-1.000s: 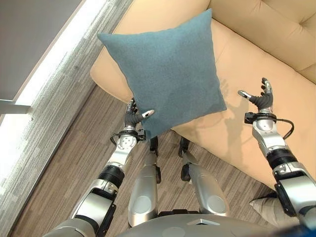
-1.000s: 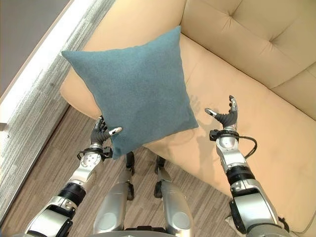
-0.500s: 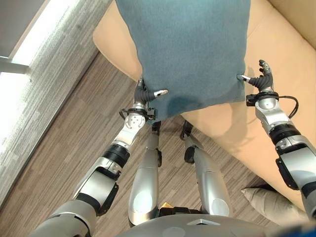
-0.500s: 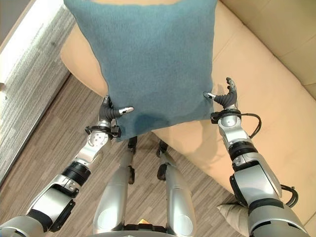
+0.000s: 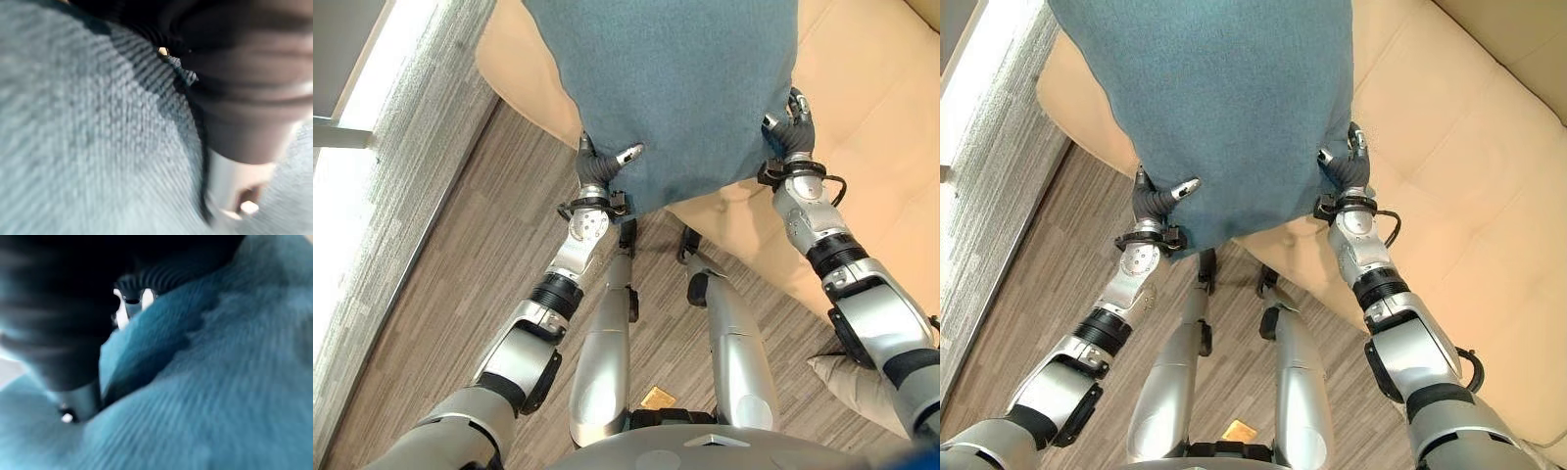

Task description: Pick up all the scattered cushions and arrange them neatly on the sofa.

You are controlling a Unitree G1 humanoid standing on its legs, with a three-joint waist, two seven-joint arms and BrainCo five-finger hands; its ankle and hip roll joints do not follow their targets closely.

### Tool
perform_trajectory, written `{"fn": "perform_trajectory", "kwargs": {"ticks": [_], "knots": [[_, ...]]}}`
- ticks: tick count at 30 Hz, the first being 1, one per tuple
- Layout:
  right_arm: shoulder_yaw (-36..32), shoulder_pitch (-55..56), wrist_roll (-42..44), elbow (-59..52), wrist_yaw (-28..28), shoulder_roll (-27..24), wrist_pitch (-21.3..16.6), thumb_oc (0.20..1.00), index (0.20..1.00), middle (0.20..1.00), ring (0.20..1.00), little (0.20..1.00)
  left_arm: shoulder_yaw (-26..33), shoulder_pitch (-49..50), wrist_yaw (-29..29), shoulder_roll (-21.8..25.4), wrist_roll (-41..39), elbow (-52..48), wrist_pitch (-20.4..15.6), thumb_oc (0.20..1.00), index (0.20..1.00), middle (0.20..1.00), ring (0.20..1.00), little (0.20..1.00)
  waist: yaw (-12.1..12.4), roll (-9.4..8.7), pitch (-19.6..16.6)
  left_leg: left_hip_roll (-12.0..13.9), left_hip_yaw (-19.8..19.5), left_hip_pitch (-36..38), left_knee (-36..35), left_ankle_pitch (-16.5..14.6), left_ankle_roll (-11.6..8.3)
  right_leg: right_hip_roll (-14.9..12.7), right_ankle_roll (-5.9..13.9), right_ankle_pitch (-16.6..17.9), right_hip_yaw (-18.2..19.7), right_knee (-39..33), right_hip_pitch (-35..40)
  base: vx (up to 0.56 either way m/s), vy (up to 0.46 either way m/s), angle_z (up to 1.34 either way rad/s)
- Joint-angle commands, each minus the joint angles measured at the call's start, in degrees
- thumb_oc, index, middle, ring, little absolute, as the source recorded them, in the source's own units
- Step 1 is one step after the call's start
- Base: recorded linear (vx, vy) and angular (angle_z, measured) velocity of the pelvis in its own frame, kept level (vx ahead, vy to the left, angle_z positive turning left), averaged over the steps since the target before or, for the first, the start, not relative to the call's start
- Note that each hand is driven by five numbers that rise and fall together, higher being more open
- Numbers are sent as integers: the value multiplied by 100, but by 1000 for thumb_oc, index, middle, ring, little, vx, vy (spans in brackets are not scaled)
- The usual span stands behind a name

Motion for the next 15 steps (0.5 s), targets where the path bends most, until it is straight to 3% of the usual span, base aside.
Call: {"fn": "perform_trajectory", "kwargs": {"ticks": [1,8,15], "knots": [[549,-171,-514,-765,638,645,-564,200,200,200,200,200,-360,-360,-261,-425,8,-7,-423,200,200,200,200,200,-101,-16,-318,-47,-52,497,-180,-634,-250,53,716,115,353,-1258,859,0,0,0],[118,885,-1338,-1580,391,646,-516,200,200,200,200,200,-67,308,-309,-367,71,-398,-351,200,200,200,200,200,-244,-193,-515,-22,74,1140,-210,-815,-213,68,751,194,429,-1599,1662,36,38,-2],[-471,3195,-1712,-2809,772,754,-266,200,200,200,200,200,153,2385,-1084,-151,-18,-1503,46,200,200,200,200,200,-538,-316,-1263,-11,433,2447,16,-1429,15,209,845,155,859,-2011,3127,129,92,-28]]}}
